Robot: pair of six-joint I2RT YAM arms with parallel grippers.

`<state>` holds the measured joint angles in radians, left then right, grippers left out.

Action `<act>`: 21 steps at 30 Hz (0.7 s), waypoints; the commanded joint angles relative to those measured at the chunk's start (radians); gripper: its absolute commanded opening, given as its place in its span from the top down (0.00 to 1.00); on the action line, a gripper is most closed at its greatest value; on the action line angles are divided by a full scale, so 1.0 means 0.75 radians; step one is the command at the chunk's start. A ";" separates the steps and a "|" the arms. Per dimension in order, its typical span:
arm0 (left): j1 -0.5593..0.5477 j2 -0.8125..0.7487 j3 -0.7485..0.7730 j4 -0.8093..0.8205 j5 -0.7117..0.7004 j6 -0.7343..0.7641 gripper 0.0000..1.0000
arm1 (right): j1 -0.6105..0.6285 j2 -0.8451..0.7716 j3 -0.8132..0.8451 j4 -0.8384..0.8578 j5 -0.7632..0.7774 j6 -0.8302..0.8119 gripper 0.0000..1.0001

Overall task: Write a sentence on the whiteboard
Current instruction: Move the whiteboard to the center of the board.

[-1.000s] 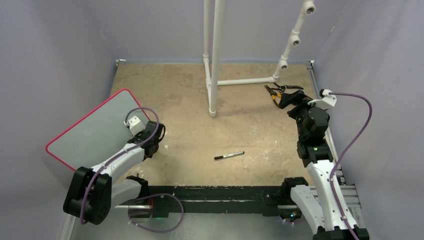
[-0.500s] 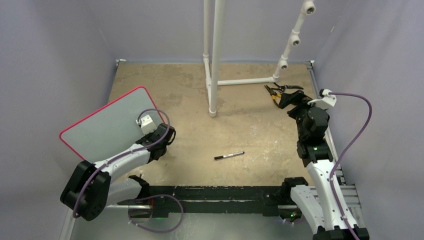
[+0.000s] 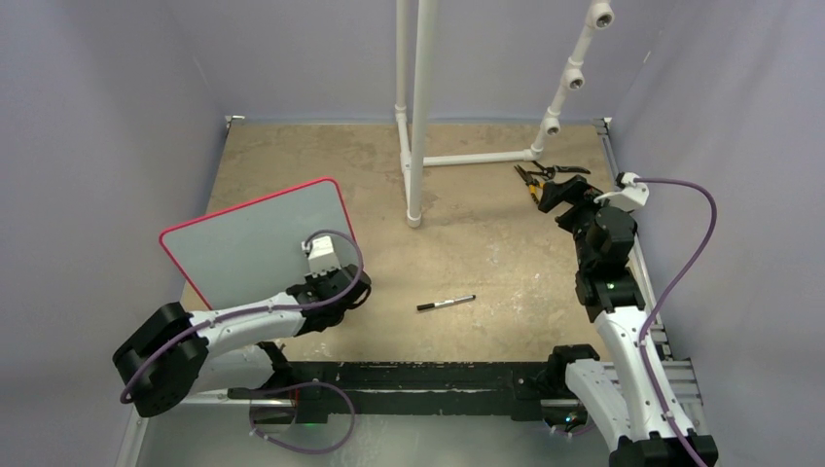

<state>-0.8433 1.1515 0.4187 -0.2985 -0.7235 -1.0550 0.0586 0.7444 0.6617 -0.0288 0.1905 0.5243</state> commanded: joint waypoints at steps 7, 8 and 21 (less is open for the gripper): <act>-0.288 0.268 0.113 0.223 0.061 -0.086 1.00 | -0.002 -0.080 -0.007 -0.003 0.008 0.011 0.02; -0.304 0.298 0.133 0.235 0.061 -0.086 1.00 | -0.002 -0.083 -0.007 -0.005 0.009 0.010 0.01; -0.400 0.548 0.331 0.349 0.127 -0.076 1.00 | -0.001 -0.109 0.007 -0.033 0.019 0.005 0.01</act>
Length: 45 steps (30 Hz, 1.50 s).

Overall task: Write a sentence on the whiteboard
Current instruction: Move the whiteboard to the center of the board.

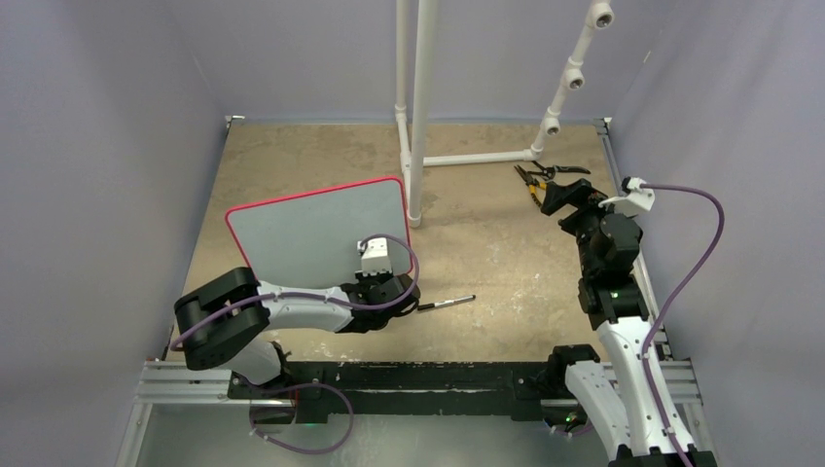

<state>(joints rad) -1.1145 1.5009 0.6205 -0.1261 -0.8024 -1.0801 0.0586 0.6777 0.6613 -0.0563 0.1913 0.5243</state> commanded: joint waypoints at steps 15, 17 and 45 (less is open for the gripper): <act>-0.112 0.423 0.397 0.262 0.353 0.052 1.00 | 0.000 -0.027 0.013 0.005 0.020 0.002 0.01; -0.122 0.470 0.451 0.269 0.367 0.063 1.00 | -0.001 -0.028 0.009 0.009 0.019 0.004 0.01; -0.148 0.327 0.612 0.248 0.423 0.446 0.75 | -0.002 0.011 0.060 -0.006 -0.035 0.002 0.01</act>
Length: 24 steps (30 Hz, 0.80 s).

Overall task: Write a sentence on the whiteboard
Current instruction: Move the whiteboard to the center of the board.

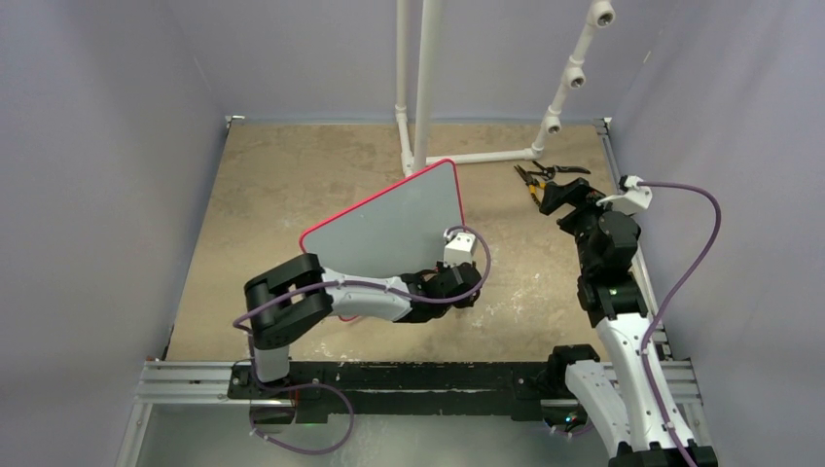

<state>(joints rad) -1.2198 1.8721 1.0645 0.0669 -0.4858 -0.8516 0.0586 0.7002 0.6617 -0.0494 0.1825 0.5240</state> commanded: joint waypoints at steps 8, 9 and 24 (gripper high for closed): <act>0.002 -0.365 -0.057 -0.070 0.237 0.413 0.54 | -0.001 -0.070 0.096 -0.122 -0.068 0.013 0.02; 0.004 -0.379 -0.078 -0.075 0.289 0.458 0.53 | -0.001 -0.071 0.102 -0.128 -0.069 0.013 0.01; 0.154 -0.511 -0.182 -0.256 0.463 0.634 0.52 | -0.002 0.018 0.090 -0.107 -0.410 -0.107 0.07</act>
<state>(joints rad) -1.1057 1.5650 0.9199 -0.1101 -0.1516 -0.3626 0.0586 0.6693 0.7238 -0.1463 0.0345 0.4965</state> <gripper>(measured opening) 0.478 0.955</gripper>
